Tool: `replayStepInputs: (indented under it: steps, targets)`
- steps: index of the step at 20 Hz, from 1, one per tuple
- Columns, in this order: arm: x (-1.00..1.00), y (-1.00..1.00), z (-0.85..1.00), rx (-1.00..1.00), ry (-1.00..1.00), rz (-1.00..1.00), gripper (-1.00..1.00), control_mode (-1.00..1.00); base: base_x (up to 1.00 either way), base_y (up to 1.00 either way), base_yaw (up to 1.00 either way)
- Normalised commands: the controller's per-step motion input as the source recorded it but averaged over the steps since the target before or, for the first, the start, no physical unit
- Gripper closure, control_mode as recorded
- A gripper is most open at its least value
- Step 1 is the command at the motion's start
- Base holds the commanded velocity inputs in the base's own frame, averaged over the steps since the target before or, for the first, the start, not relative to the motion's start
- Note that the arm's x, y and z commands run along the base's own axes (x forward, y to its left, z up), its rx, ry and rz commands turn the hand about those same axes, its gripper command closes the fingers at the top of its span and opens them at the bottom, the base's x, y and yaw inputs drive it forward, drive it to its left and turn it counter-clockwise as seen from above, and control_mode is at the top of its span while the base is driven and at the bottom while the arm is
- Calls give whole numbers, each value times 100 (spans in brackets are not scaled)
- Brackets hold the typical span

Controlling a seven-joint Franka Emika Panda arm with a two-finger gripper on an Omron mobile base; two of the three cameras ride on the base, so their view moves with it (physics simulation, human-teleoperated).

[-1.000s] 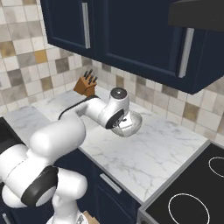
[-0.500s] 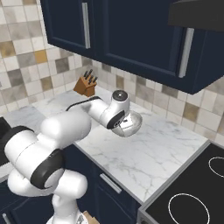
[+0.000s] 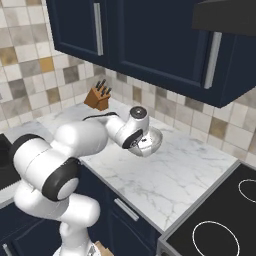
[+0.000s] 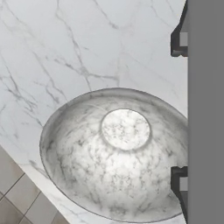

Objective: Pick the cup and bowl from the counter and place them on the counter next to the sink.

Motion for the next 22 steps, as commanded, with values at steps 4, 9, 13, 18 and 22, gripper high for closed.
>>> replayStepInputs:
  steps: [4, 9, 13, 18, 22]
  targets:
    - [0, 0, -27, 0, 0, 0, -100, -100, 0, 0, 0]
    - [14, 0, -25, 0, 0, 0, -100, -100, 0, 0, 0]
    - [25, 0, -21, 0, 0, 0, -100, -100, 0, 0, 0]
    - [23, -1, -13, 0, 0, 0, -100, -100, 0, 0, 0]
    - [2, -1, -4, 0, 0, 0, -100, -100, 0, 0, 0]
